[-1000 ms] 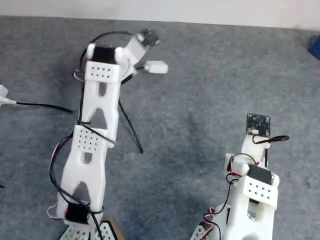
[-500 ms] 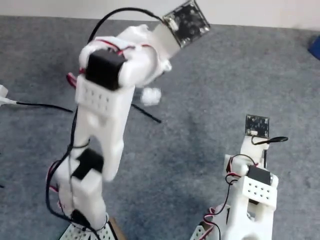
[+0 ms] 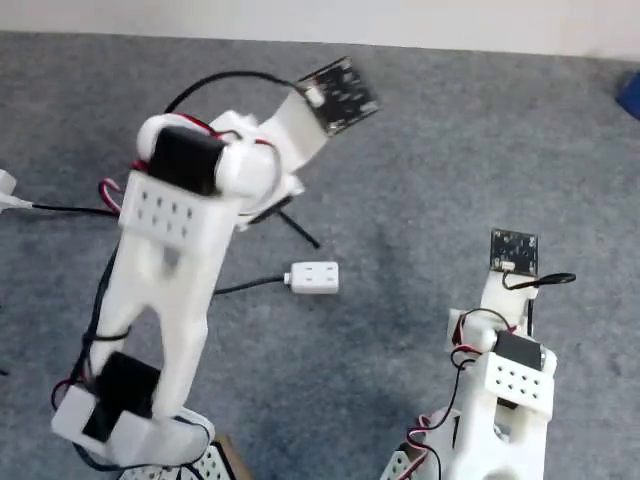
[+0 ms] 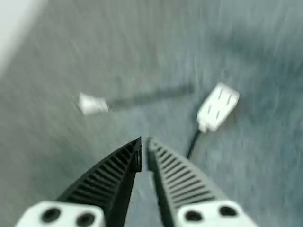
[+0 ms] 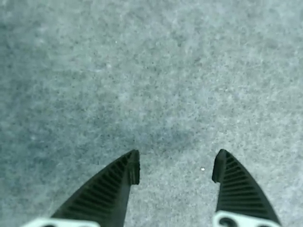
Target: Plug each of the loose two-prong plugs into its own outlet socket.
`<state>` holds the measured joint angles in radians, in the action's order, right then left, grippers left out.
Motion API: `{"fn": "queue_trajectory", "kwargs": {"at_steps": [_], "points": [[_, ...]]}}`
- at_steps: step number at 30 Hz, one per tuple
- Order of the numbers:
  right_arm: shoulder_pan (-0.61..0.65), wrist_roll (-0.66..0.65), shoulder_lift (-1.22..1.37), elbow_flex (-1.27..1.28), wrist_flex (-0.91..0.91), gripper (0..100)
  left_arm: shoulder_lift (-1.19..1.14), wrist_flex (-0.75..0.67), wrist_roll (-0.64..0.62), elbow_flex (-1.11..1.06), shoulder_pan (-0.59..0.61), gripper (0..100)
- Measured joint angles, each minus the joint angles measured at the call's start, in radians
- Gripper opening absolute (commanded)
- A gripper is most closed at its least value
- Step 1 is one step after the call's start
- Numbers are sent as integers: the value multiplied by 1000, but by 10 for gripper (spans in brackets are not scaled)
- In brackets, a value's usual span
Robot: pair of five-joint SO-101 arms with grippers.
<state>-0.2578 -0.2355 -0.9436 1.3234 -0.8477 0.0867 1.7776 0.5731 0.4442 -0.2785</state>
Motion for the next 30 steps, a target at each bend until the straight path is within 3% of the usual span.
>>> {"fn": "queue_trajectory", "kwargs": {"at_steps": [4,8,17,23,27,30], "points": [[0,-5,0,0,-23,249,-63,-64,43,-262,100,133],[74,-63,0,-21,-135,249,-106,-152,72,-436,115,133],[227,-75,0,-172,-330,249,-236,-580,71,-499,273,136],[238,-75,0,-173,-328,249,-420,-898,-130,-499,278,136],[239,-75,0,-160,-324,249,-572,-962,-298,-404,278,136],[239,-75,0,-153,-321,249,-686,-970,-334,-279,287,136]]}}
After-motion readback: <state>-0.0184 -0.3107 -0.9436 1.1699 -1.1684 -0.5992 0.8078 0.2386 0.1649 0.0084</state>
